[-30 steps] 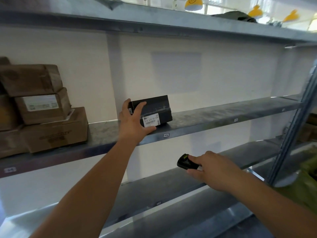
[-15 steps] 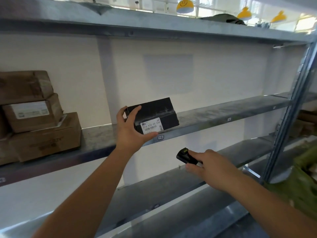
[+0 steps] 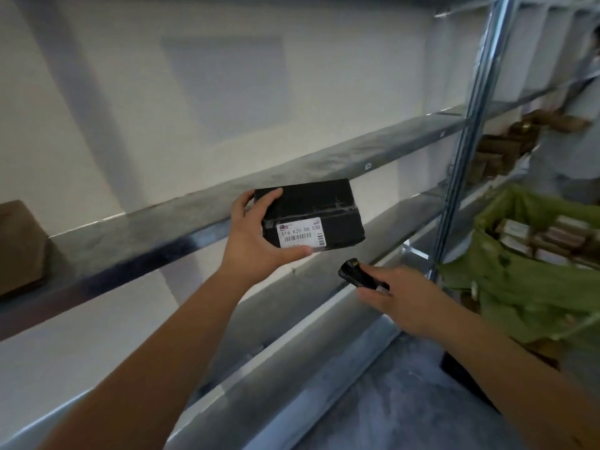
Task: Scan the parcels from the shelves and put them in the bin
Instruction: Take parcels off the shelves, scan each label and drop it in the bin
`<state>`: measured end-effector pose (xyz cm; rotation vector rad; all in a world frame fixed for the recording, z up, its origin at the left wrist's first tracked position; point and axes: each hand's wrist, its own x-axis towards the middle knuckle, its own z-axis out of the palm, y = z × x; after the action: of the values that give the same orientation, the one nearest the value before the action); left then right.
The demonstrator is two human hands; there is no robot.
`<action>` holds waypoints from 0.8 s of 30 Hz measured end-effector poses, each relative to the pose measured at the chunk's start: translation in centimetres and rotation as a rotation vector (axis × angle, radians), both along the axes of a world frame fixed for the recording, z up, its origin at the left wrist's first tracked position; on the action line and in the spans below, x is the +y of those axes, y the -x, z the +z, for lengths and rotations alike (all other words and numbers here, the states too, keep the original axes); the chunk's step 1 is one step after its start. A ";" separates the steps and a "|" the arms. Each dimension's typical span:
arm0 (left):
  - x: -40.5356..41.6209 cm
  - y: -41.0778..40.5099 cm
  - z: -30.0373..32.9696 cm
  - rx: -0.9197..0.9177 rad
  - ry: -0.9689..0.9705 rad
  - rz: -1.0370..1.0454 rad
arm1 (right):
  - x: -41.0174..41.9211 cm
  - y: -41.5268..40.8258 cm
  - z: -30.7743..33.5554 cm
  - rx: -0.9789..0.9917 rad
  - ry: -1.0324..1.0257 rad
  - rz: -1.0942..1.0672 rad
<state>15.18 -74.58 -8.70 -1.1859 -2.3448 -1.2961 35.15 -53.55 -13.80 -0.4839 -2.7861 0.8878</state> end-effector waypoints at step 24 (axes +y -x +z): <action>36.8 -9.0 -11.5 -0.266 0.174 -0.506 | 22.2 -17.3 -7.4 -0.199 0.146 -0.660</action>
<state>24.14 -37.77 -20.23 -1.8579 -2.4733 -1.4992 52.47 -31.34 -21.20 -1.4700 -2.4386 0.9064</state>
